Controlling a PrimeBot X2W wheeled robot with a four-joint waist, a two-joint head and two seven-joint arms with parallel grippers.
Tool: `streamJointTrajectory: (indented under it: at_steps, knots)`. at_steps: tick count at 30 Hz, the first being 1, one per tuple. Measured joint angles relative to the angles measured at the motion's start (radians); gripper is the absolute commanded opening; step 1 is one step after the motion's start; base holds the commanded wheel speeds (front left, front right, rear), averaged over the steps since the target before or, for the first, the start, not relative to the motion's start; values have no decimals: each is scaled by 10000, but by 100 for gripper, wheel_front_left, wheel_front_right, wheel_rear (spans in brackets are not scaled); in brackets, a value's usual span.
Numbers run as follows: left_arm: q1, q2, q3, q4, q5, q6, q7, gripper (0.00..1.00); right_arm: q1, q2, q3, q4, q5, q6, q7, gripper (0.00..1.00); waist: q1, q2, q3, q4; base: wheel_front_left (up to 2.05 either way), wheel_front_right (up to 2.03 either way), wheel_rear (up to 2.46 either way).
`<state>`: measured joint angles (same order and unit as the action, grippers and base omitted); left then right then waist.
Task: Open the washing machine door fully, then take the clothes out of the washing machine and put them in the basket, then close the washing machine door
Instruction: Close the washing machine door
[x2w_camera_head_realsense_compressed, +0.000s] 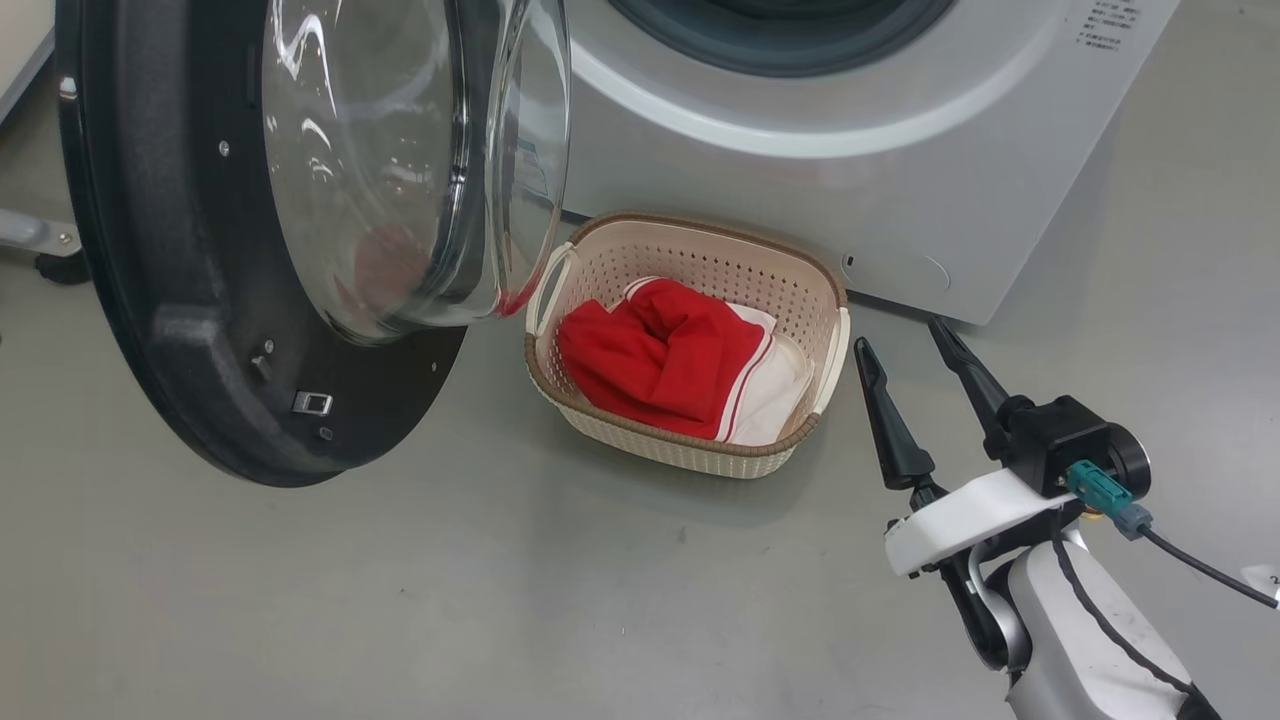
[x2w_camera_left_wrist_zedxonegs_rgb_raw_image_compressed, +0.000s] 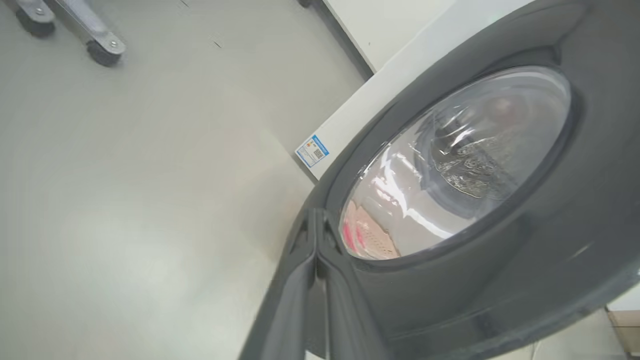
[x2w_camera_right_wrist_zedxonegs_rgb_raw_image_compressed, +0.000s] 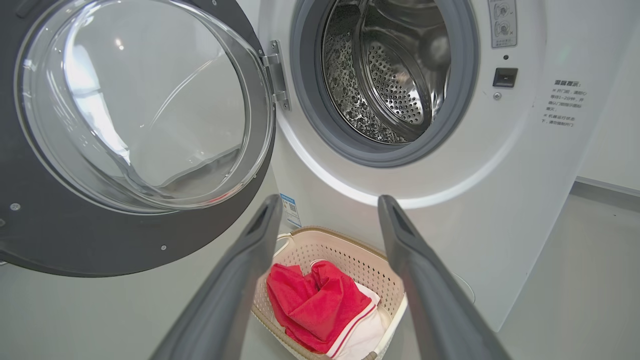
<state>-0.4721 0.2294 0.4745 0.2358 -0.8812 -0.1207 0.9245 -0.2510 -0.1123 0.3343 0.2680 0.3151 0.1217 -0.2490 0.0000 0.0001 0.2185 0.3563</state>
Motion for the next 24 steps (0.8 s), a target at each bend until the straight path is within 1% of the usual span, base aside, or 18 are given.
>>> streamJointTrajectory:
  at_steps: [3, 7, 10, 16, 20, 24]
  knots:
    - [520, 245, -445, -533, 709, 0, -928, 0, 2, 10, -8, -2, 0, 0, 0, 100, 0, 0, -11, 8, 0, 0, 0]
    - [1051, 311, -957, -993, 1319, 0, -2157, 0, 4, 19, -13, -10, 0, 0, -2, 100, 0, 0, -29, 22, 0, 0, 0]
    - [1434, 322, -1139, -1202, 1743, -2, -3139, 0, 7, 31, -15, -13, 0, 0, 0, 100, 0, 0, -39, 28, 0, 0, 0]
    - [2036, 159, -1256, -1396, 2173, -2, -4987, 0, 69, 48, -42, -25, 0, 0, -2, 100, 0, 0, -59, 19, 0, 0, 0]
    - [2383, -33, -1584, -1415, 2345, -2, -5937, 0, 114, 79, -58, -29, 2, 0, -2, 100, 0, 0, -86, 10, 0, 0, 0]
    - [2731, -69, -1950, -1384, 2512, -2, -6748, 0, 145, 100, -73, -31, 2, 0, -2, 100, 0, 0, -118, 7, 0, 0, 0]
